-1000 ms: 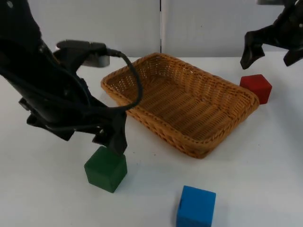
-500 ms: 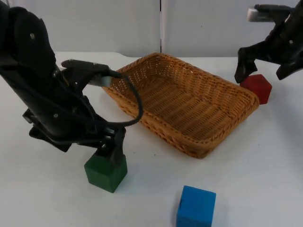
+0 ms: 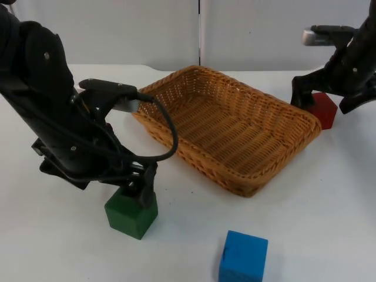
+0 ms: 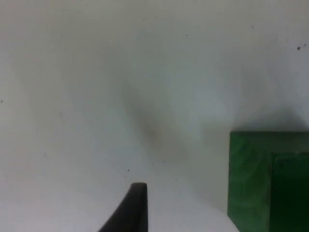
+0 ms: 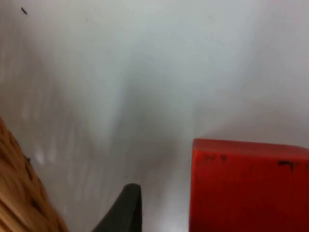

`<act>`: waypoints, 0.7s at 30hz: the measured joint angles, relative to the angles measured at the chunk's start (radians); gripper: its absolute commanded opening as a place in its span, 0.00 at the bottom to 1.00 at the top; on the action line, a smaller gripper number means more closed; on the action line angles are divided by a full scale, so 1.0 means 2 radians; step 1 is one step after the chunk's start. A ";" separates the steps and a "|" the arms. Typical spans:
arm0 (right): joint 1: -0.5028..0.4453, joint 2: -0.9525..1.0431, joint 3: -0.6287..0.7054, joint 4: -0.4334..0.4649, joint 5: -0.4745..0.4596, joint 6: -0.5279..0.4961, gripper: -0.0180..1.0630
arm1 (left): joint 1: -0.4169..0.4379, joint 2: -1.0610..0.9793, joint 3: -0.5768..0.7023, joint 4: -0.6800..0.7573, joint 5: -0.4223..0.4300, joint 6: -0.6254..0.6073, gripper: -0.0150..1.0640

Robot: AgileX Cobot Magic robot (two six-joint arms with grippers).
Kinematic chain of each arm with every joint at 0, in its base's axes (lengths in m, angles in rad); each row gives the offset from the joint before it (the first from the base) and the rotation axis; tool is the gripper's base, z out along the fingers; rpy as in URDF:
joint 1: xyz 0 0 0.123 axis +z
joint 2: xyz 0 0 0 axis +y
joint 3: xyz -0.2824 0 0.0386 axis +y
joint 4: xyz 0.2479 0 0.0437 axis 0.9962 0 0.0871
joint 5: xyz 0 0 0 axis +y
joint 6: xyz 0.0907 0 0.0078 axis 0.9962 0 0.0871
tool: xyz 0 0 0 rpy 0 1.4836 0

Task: Pick up one cube with each hand and place exactly two cubes into the same basket, leaving the remaining cube outside.

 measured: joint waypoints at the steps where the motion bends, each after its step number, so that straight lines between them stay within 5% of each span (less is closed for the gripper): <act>1: 0.000 0.000 0.000 0.000 -0.003 0.000 0.99 | 0.000 0.000 0.000 0.000 -0.001 0.000 0.96; 21: 0.000 0.000 0.000 0.000 -0.019 -0.003 0.99 | 0.000 0.032 0.000 -0.007 -0.002 0.000 0.96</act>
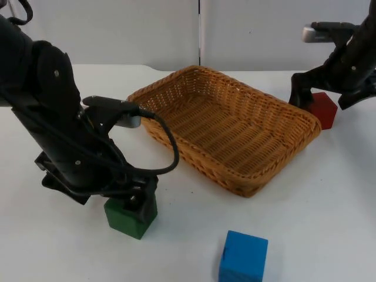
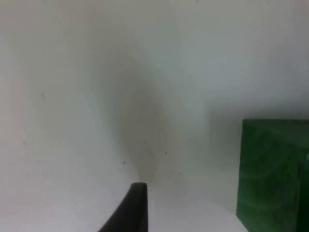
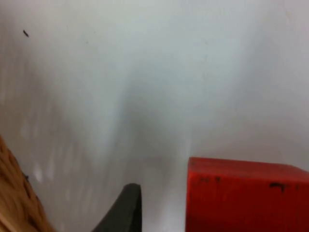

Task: Pick up one cube with each hand and place exactly two cubes into the same basket, leaving the remaining cube outside.

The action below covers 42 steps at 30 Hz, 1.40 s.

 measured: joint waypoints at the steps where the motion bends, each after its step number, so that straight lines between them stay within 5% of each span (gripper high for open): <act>1: 0.000 0.000 0.000 0.000 0.000 0.000 0.99 | 0.000 0.000 0.000 0.000 0.000 0.000 0.96; 4: 0.000 0.000 0.000 0.000 0.000 -0.001 0.98 | 0.000 0.000 0.000 -0.001 -0.001 0.000 0.95; 8: 0.000 0.000 0.000 0.000 0.000 -0.002 0.83 | 0.000 0.000 0.000 -0.002 -0.001 0.000 0.82; 10: 0.000 0.000 0.000 0.000 0.000 -0.002 0.65 | 0.000 0.001 0.000 -0.002 -0.001 0.000 0.65; 12: 0.000 0.000 0.000 0.000 0.000 -0.003 0.37 | 0.000 0.001 0.000 -0.002 -0.001 0.000 0.37; 13: 0.000 0.000 0.000 0.000 0.000 -0.003 0.37 | 0.000 0.001 0.000 -0.002 -0.001 0.000 0.37; 16: 0.000 0.000 0.000 -0.002 0.001 -0.003 0.05 | 0.000 0.001 0.000 -0.002 0.000 0.000 0.01; 42: 0.000 -0.175 0.000 -0.023 0.050 -0.003 0.02 | 0.000 -0.199 0.000 0.031 0.016 -0.001 0.01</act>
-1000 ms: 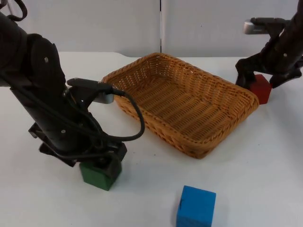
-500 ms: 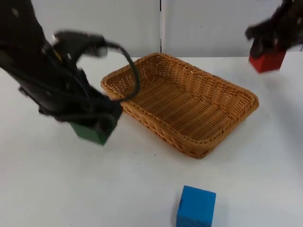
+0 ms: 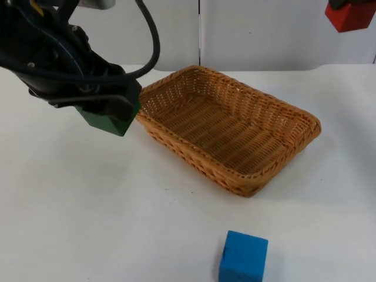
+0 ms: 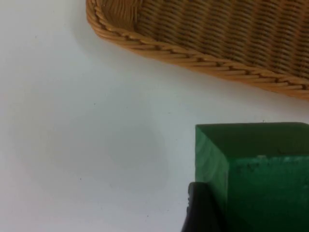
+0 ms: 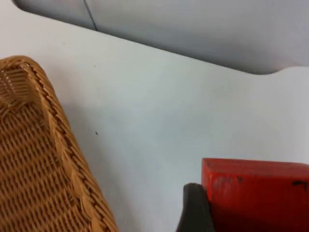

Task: Pick up one cube with each hand and place exactly two cubes into the same basket, leaving the remaining cube outside.

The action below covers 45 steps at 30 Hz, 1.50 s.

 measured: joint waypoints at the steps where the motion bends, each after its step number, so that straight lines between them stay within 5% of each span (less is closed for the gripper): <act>1: 0.000 0.000 0.000 0.000 0.000 0.000 0.02 | 0.000 0.000 0.000 0.000 0.000 0.000 0.01; 32: 0.000 0.000 0.000 0.013 0.007 -0.001 0.02 | 0.011 0.000 -0.001 0.006 -0.036 -0.001 0.01; 45: 0.028 0.000 0.000 0.013 0.033 -0.015 0.02 | 0.044 0.054 -0.084 0.002 -0.016 -0.001 0.01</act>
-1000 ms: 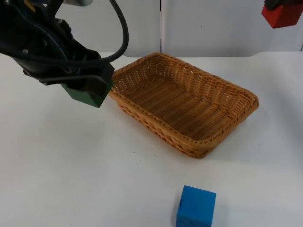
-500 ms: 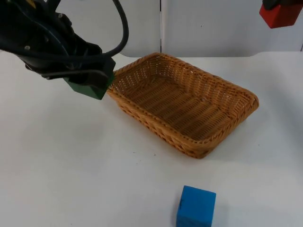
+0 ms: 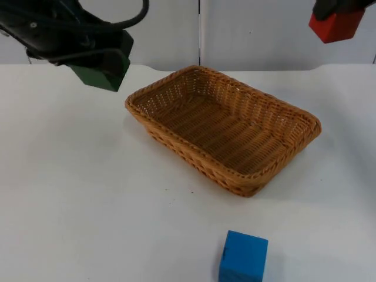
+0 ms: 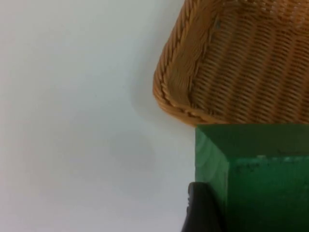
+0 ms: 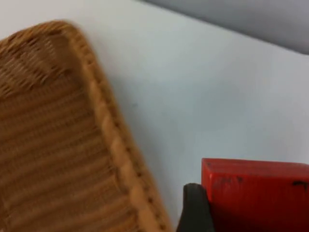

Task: Pick up one cube with each hand and place exactly two cubes into the same basket, leaving the remaining cube outside.

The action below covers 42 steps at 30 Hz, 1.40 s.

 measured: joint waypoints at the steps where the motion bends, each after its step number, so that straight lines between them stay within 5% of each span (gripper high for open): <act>1: 0.006 0.000 0.000 0.000 0.006 -0.003 0.02 | 0.000 0.008 -0.009 0.000 0.001 0.000 0.01; 17: 0.065 0.000 0.023 0.000 0.039 -0.021 0.02 | 0.000 0.119 -0.121 -0.011 0.035 0.012 0.01; 25: 0.066 0.000 0.088 0.056 0.013 -0.059 0.02 | 0.000 0.167 -0.173 -0.129 0.063 0.117 0.01; 31: 0.070 0.000 0.120 0.092 -0.022 -0.094 0.02 | 0.000 0.199 -0.204 -0.158 0.066 0.140 0.01; 42: 0.102 0.011 0.131 0.100 -0.044 -0.123 0.02 | 0.000 0.243 -0.215 -0.226 0.067 0.204 0.01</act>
